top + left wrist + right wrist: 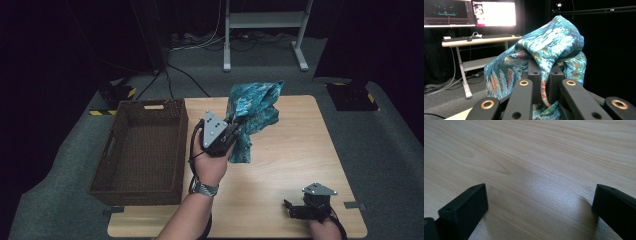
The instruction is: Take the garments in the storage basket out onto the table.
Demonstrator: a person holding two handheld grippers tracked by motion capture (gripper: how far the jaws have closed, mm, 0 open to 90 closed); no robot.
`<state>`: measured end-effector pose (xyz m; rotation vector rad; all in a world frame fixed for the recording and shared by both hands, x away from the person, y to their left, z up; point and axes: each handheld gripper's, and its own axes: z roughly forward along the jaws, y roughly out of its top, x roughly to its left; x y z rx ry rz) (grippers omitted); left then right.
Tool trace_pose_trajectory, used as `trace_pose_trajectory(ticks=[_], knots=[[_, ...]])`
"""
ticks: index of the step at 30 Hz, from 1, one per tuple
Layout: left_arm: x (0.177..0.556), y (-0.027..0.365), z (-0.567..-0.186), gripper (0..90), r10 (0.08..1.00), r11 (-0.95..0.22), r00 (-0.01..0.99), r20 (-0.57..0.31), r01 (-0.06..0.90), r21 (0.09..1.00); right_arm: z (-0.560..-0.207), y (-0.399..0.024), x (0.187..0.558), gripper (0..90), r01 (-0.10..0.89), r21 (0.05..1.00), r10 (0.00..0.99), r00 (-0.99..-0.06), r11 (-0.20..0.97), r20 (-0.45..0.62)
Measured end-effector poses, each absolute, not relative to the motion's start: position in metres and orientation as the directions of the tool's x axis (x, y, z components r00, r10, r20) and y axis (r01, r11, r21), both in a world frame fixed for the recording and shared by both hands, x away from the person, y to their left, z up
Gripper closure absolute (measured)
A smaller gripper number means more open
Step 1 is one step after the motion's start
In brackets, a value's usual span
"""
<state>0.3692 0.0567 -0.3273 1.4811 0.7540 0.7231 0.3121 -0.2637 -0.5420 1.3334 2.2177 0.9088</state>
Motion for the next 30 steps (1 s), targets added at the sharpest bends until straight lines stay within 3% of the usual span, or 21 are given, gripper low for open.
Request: trace_pose_trajectory(ticks=[30], knots=[[0.387, 0.04, -0.372, 84.3, 0.807, -0.089, 0.591, -0.02, 0.155, 0.984, -0.542, -0.264, 0.312, 0.1, 0.626, 0.704, 0.883, -0.468, 0.337, -0.006]])
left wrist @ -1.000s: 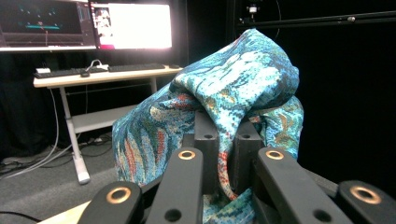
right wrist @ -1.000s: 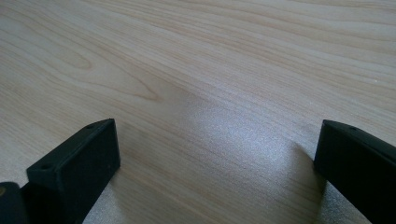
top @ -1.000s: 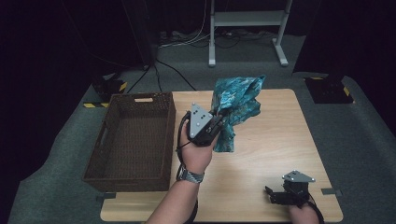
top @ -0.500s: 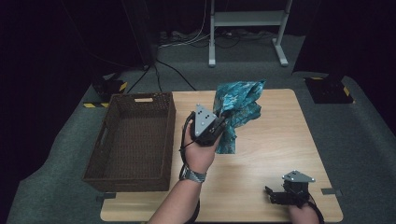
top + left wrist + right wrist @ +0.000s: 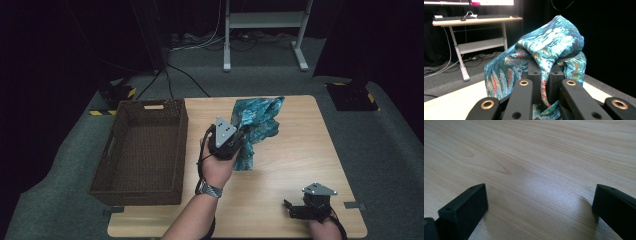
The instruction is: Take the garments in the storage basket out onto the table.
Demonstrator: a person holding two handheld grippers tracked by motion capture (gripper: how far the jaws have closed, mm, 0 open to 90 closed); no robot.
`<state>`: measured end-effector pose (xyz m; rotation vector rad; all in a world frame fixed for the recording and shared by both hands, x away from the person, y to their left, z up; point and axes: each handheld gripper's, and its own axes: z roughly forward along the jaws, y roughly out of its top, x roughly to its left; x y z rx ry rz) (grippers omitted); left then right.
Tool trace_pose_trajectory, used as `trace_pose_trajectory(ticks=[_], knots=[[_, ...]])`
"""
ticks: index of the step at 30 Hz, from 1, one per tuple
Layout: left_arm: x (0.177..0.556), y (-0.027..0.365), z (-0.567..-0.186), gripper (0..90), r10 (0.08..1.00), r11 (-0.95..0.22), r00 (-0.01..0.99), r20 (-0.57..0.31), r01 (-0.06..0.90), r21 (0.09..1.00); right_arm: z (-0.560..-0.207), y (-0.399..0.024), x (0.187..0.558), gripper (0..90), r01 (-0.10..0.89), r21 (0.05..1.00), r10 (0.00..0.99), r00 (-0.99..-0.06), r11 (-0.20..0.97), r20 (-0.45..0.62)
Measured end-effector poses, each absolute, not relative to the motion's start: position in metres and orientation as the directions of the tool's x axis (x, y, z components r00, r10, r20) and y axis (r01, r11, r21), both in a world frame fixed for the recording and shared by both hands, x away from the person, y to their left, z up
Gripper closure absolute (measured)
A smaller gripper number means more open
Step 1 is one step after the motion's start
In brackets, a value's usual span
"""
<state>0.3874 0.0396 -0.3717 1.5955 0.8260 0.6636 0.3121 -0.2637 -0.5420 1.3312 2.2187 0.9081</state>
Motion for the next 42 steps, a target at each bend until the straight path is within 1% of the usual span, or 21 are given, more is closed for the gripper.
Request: trace_pose_trajectory(ticks=[14, 25, 42], knots=[[0.397, 0.032, -0.404, 84.0, 0.809, -0.138, 0.587, -0.02, 0.223, 0.965, -0.542, -0.264, 0.312, 0.0, 0.626, 0.704, 0.883, -0.469, 0.336, -0.005], [0.403, 0.025, -0.432, 84.0, 0.81, -0.196, 0.586, -0.002, 0.274, 0.941, -0.542, -0.264, 0.312, 0.0, 0.626, 0.704, 0.883, -0.469, 0.336, -0.005], [0.409, 0.011, -0.469, 83.9, 0.805, -0.249, 0.593, -0.001, 0.341, 0.907, -0.542, -0.264, 0.312, 0.0, 0.626, 0.704, 0.883, -0.468, 0.336, -0.005]])
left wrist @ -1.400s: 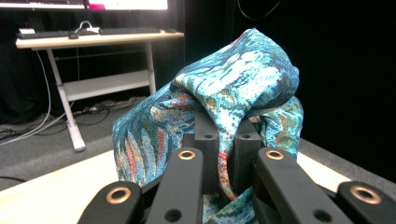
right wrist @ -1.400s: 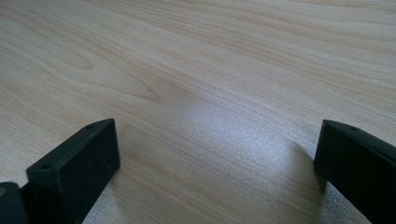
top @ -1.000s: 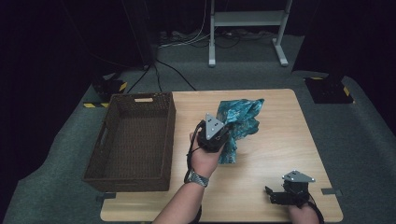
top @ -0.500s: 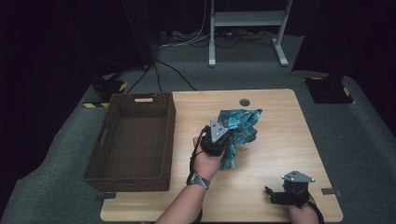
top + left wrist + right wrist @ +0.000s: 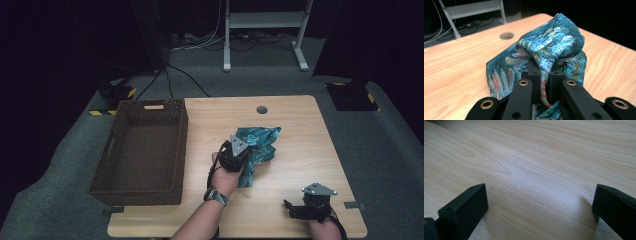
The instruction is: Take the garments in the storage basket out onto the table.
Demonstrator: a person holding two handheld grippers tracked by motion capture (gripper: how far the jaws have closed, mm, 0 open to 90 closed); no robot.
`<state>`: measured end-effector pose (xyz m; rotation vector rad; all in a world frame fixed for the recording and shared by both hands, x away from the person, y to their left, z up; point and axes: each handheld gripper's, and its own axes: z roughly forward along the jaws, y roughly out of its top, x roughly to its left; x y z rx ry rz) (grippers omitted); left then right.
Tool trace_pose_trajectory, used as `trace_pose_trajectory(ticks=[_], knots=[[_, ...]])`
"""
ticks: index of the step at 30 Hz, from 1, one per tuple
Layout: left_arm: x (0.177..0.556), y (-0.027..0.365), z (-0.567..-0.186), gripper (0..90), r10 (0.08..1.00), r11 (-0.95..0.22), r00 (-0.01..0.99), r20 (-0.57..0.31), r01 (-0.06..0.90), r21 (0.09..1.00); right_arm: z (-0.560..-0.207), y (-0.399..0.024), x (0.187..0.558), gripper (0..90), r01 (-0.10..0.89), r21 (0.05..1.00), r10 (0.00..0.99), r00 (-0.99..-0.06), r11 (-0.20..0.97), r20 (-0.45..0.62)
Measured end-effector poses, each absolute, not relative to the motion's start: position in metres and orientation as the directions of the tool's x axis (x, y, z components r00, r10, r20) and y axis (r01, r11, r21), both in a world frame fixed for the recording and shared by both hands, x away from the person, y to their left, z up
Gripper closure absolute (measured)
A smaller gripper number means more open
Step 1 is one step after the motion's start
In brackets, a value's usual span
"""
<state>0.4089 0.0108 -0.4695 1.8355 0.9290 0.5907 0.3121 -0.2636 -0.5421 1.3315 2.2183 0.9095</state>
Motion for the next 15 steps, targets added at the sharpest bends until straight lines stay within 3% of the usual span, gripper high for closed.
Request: trace_pose_trajectory(ticks=[15], knots=[[0.41, -0.007, -0.49, 78.7, 0.777, -0.321, 0.629, 0.012, 0.381, 0.867, -0.542, -0.264, 0.312, 0.0, 0.625, 0.704, 0.883, -0.469, 0.336, -0.005]])
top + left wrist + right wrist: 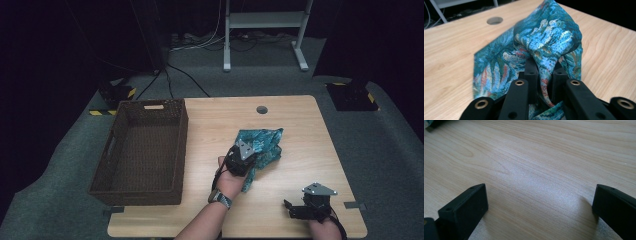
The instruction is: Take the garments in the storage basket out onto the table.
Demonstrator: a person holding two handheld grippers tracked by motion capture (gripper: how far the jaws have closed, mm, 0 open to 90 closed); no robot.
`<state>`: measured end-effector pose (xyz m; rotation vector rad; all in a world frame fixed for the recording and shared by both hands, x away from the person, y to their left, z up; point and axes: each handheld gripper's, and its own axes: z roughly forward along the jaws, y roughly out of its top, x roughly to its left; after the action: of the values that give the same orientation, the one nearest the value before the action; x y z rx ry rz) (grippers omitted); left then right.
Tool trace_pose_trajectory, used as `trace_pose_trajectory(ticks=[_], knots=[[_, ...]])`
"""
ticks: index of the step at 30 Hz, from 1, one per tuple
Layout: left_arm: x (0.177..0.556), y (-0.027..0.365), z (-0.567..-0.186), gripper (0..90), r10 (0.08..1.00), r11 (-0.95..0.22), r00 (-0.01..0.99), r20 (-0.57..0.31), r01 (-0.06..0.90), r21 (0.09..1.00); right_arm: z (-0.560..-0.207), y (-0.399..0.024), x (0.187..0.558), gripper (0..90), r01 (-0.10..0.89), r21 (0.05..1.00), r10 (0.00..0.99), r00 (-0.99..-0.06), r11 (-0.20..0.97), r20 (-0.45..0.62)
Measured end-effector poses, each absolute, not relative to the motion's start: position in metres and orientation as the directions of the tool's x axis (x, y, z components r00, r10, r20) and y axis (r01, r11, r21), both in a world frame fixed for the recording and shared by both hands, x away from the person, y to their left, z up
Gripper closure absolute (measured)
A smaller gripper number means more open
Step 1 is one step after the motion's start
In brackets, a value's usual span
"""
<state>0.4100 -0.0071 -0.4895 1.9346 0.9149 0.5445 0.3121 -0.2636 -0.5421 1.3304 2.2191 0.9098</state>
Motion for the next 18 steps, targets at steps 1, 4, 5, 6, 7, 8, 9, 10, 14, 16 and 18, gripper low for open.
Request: trace_pose_trajectory(ticks=[1, 4, 5, 6, 7, 8, 9, 10, 14, 16, 18], knots=[[0.41, -0.01, -0.493, 77.9, 0.772, -0.335, 0.636, 0.01, 0.394, 0.856, -0.542, -0.264, 0.312, 0.0, 0.626, 0.704, 0.883, -0.469, 0.336, -0.005], [0.411, -0.014, -0.496, 76.3, 0.768, -0.348, 0.641, 0.01, 0.404, 0.846, -0.542, -0.264, 0.312, 0.0, 0.625, 0.704, 0.883, -0.469, 0.336, -0.005], [0.411, -0.014, -0.496, 75.0, 0.768, -0.348, 0.641, 0.01, 0.404, 0.846, -0.542, -0.264, 0.312, 0.0, 0.625, 0.704, 0.883, -0.469, 0.336, -0.005], [0.411, -0.017, -0.498, 75.0, 0.761, -0.363, 0.649, 0.01, 0.413, 0.835, -0.542, -0.264, 0.312, 0.0, 0.625, 0.704, 0.883, -0.47, 0.337, -0.005], [0.411, -0.019, -0.499, 72.4, 0.757, -0.372, 0.653, 0.012, 0.417, 0.83, -0.542, -0.264, 0.312, 0.0, 0.625, 0.704, 0.883, -0.47, 0.336, -0.005], [0.411, -0.021, -0.5, 70.9, 0.753, -0.381, 0.657, 0.014, 0.419, 0.824, -0.542, -0.264, 0.312, 0.0, 0.625, 0.704, 0.883, -0.47, 0.337, -0.005], [0.411, -0.023, -0.501, 69.2, 0.75, -0.388, 0.662, 0.016, 0.421, 0.82, -0.542, -0.264, 0.312, 0.0, 0.625, 0.704, 0.883, -0.47, 0.337, -0.005], [0.411, -0.024, -0.501, 67.2, 0.745, -0.399, 0.666, 0.02, 0.421, 0.814, -0.542, -0.264, 0.312, 0.0, 0.625, 0.704, 0.883, -0.47, 0.337, -0.005], [0.41, -0.028, -0.503, 60.0, 0.73, -0.412, 0.684, 0.011, 0.427, 0.805, -0.542, -0.264, 0.312, 0.0, 0.625, 0.704, 0.882, -0.47, 0.338, -0.005], [0.41, -0.028, -0.503, 55.4, 0.72, -0.414, 0.694, -0.005, 0.436, 0.799, -0.542, -0.264, 0.312, 0.0, 0.625, 0.704, 0.882, -0.47, 0.337, -0.005], [0.411, -0.028, -0.504, 50.1, 0.712, -0.413, 0.702, -0.021, 0.442, 0.796, -0.542, -0.264, 0.312, 0.1, 0.625, 0.704, 0.883, -0.47, 0.337, -0.005]])
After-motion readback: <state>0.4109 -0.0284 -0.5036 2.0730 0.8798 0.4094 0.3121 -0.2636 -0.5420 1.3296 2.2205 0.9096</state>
